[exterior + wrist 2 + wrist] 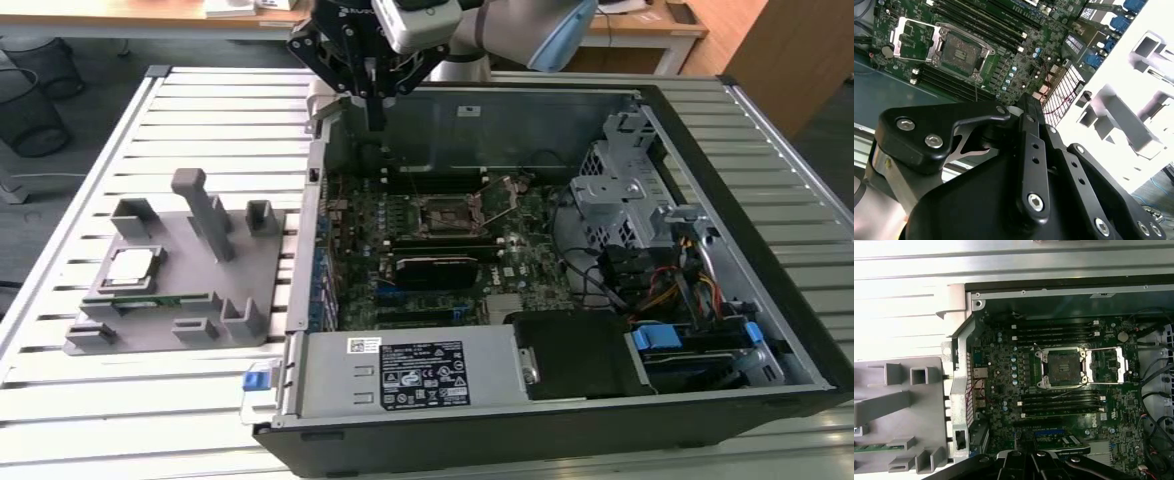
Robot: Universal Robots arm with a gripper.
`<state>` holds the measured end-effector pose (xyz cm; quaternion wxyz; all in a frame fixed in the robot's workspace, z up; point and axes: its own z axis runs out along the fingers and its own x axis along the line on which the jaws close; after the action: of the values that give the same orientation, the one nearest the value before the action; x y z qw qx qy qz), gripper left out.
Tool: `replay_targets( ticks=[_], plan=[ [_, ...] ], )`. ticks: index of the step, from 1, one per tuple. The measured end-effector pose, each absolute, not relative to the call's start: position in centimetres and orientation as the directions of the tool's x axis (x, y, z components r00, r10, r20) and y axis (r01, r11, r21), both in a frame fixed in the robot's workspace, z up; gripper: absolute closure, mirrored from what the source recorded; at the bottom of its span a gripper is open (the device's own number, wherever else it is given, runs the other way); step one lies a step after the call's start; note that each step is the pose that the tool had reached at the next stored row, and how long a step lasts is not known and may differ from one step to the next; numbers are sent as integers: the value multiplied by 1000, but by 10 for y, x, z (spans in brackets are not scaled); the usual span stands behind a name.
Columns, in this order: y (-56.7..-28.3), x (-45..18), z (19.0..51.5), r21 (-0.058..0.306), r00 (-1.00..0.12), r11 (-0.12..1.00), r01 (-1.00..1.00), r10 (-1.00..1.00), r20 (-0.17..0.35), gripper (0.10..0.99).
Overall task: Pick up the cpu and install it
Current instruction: 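Reach for the cpu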
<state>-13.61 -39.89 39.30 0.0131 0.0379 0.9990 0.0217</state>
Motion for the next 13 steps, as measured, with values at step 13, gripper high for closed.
replay_targets(
  ticks=[13],
  plan=[
    [-399, -147, 393, 44, -997, 996, 75, 76, -24, 980]
  ],
)
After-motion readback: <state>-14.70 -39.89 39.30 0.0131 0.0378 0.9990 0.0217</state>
